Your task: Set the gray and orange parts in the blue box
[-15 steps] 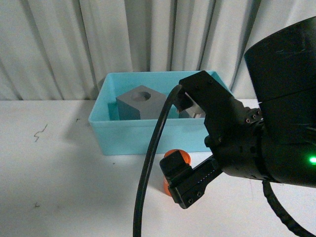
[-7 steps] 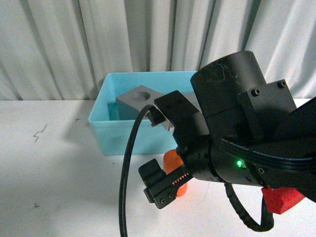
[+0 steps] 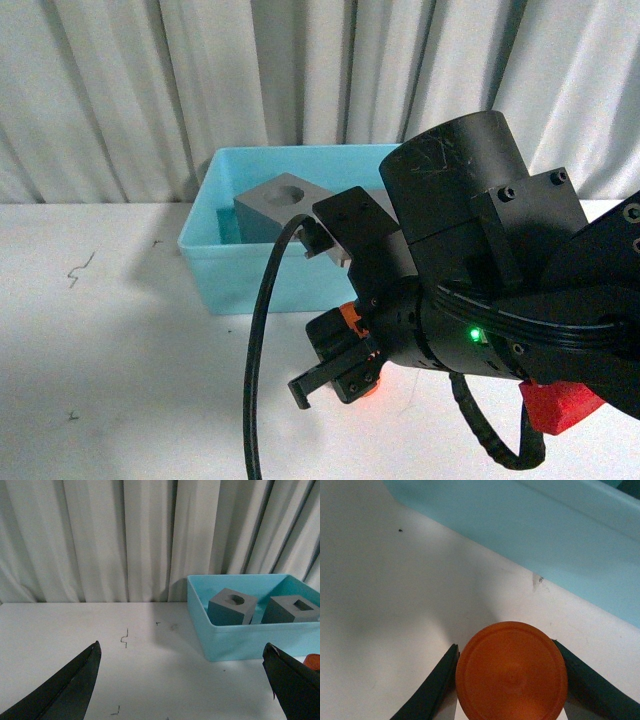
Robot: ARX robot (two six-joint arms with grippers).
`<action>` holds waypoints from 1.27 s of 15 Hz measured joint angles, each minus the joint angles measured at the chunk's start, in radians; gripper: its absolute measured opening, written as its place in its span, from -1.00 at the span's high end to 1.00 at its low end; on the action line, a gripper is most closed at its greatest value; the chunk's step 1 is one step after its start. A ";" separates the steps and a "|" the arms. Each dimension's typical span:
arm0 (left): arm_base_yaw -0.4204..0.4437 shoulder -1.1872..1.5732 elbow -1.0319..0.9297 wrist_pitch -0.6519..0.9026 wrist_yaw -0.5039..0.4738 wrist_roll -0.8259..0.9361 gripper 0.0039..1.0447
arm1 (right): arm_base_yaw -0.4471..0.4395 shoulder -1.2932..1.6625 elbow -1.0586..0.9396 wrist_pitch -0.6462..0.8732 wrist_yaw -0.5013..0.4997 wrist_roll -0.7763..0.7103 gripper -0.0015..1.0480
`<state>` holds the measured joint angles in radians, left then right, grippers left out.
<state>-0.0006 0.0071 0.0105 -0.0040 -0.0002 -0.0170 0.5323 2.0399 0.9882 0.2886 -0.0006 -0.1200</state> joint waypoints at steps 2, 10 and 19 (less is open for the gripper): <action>0.000 0.000 0.000 0.000 0.000 0.000 -0.88 | 0.010 -0.048 -0.024 0.011 -0.019 0.022 0.08; 0.000 0.000 0.000 0.000 0.000 0.000 -0.88 | -0.133 -0.160 0.177 0.034 -0.052 0.137 0.09; 0.000 0.000 0.000 0.000 0.000 0.000 -0.88 | -0.087 0.122 0.443 -0.072 0.008 0.186 0.09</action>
<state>-0.0006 0.0071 0.0105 -0.0036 0.0002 -0.0170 0.4454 2.1616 1.4315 0.2165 0.0078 0.0658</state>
